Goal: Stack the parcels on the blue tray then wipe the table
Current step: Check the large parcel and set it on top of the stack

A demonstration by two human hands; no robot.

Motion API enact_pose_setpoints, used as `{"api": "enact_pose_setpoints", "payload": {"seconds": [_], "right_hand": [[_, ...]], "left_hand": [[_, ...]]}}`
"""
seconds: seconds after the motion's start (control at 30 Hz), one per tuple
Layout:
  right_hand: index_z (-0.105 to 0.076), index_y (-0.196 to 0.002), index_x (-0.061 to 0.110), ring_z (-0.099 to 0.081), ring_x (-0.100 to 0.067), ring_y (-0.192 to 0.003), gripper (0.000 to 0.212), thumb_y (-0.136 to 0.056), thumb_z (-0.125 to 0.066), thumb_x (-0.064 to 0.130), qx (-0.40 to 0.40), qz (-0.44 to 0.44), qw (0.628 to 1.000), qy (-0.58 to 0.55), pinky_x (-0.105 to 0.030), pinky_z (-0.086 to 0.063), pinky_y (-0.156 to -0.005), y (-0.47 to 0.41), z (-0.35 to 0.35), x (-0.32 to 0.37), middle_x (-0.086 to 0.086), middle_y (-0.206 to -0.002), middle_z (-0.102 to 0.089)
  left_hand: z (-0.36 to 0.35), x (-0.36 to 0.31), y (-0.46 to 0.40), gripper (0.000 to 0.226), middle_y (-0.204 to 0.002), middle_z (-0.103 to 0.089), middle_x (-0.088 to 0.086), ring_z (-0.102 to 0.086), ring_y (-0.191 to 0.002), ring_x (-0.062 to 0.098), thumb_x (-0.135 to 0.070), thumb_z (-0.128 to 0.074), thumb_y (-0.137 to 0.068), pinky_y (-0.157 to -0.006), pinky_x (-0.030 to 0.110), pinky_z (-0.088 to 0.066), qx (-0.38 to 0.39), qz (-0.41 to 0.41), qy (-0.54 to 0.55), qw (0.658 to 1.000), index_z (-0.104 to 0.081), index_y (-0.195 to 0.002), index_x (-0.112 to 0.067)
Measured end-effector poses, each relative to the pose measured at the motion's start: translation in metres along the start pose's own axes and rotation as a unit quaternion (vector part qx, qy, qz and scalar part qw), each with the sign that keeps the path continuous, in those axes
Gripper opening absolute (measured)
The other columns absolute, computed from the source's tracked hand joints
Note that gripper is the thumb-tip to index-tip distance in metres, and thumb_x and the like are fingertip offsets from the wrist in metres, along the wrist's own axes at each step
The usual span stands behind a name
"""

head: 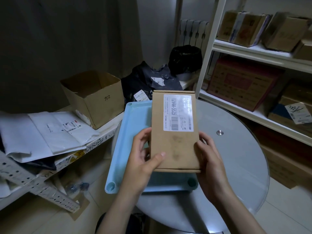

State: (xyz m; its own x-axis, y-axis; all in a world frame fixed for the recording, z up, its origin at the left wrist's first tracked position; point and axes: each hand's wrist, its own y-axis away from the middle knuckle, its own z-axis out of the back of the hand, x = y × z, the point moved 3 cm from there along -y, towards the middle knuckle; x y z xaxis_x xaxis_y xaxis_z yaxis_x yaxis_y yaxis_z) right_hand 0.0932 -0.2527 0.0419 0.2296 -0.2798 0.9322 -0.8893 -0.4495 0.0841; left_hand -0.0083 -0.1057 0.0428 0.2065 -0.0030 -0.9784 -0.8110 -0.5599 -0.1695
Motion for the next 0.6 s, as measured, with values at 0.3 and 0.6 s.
{"api": "enact_pose_setpoints", "payload": {"seconds": [0.3,0.6], "right_hand": [[-0.061,-0.130,0.025,-0.060,-0.010,-0.119,0.036,-0.097,-0.047,0.021,0.041,0.024,0.991,0.127,-0.023,-0.044,-0.098,-0.090,-0.046,0.012,0.006,-0.126,-0.068],[-0.051,-0.136,0.044,-0.059,-0.007,-0.117,0.052,-0.085,-0.046,0.048,0.002,-0.002,0.980,0.199,-0.038,-0.045,-0.104,-0.113,-0.032,-0.025,0.017,-0.128,-0.064]], "left_hand": [[0.010,-0.009,-0.093,0.050,-0.125,-0.066,-0.012,-0.063,-0.112,0.010,-0.036,-0.056,-0.084,-0.095,0.032,-0.049,-0.059,0.081,-0.076,0.992,-0.050,-0.132,-0.045],[0.006,0.025,-0.114,0.039,-0.103,-0.055,-0.041,-0.058,-0.111,0.004,-0.034,-0.052,-0.094,-0.102,0.037,-0.047,-0.054,0.124,-0.159,0.978,-0.045,-0.127,-0.054]]}}
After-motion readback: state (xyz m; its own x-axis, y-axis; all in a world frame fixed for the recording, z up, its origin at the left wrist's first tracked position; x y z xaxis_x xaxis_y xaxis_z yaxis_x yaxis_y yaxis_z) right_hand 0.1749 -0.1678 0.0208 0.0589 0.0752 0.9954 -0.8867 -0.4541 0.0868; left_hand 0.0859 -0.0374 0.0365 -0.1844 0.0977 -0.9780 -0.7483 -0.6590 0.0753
